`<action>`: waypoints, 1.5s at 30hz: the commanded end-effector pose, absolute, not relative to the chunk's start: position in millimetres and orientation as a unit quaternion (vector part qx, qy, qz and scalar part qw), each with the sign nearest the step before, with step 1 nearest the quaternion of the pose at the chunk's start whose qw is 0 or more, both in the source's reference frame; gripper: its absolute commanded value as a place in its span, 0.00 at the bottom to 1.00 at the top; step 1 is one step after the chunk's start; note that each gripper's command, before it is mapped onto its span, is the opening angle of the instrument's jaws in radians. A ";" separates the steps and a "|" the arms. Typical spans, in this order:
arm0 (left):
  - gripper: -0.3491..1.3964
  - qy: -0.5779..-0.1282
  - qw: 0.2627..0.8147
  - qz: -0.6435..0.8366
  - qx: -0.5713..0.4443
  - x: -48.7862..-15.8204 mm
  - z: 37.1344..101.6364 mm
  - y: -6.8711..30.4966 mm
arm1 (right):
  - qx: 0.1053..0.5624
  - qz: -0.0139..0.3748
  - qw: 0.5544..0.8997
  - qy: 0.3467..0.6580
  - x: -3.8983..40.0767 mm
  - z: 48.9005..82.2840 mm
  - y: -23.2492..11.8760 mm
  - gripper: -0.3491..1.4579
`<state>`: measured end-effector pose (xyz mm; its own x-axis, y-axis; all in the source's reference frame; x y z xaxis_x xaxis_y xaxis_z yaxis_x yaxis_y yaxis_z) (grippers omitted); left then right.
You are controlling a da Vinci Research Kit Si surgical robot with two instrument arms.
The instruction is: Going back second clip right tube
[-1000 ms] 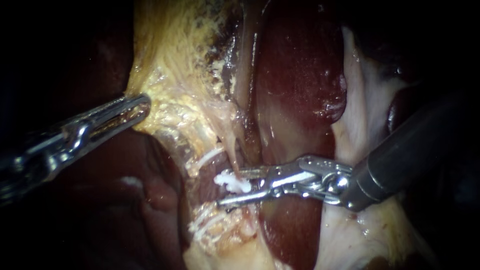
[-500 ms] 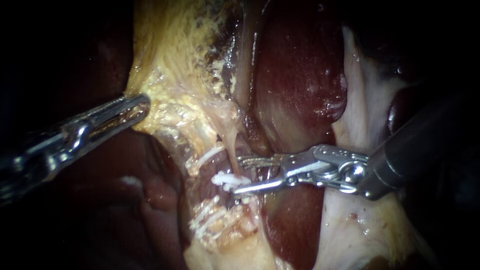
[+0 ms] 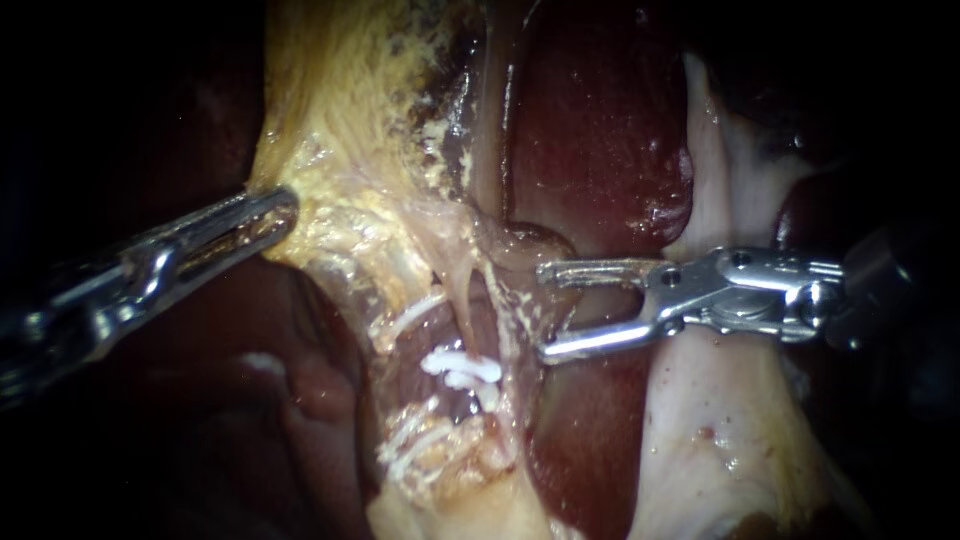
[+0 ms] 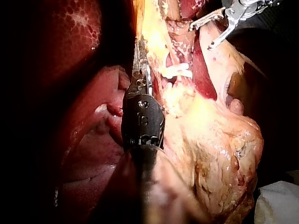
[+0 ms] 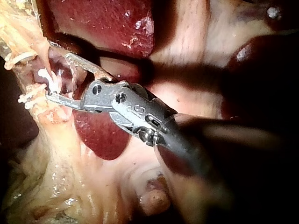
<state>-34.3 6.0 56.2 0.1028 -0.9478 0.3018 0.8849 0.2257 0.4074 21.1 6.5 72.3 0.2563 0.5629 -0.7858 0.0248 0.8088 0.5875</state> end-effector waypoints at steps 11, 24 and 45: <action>0.00 -0.264 0.742 -0.611 0.084 -35.8 58.7 4.9 | 0.239 0.155 0.755 0.590 19.9 70.5 7.2 0.52; 0.00 -0.256 0.755 -0.593 0.112 -40.1 64.0 2.4 | 0.241 0.148 0.754 0.592 19.1 70.0 6.9 0.52; 0.00 -0.266 0.767 -0.569 0.127 -43.9 64.7 2.9 | 0.243 0.147 0.754 0.593 19.2 69.8 6.8 0.52</action>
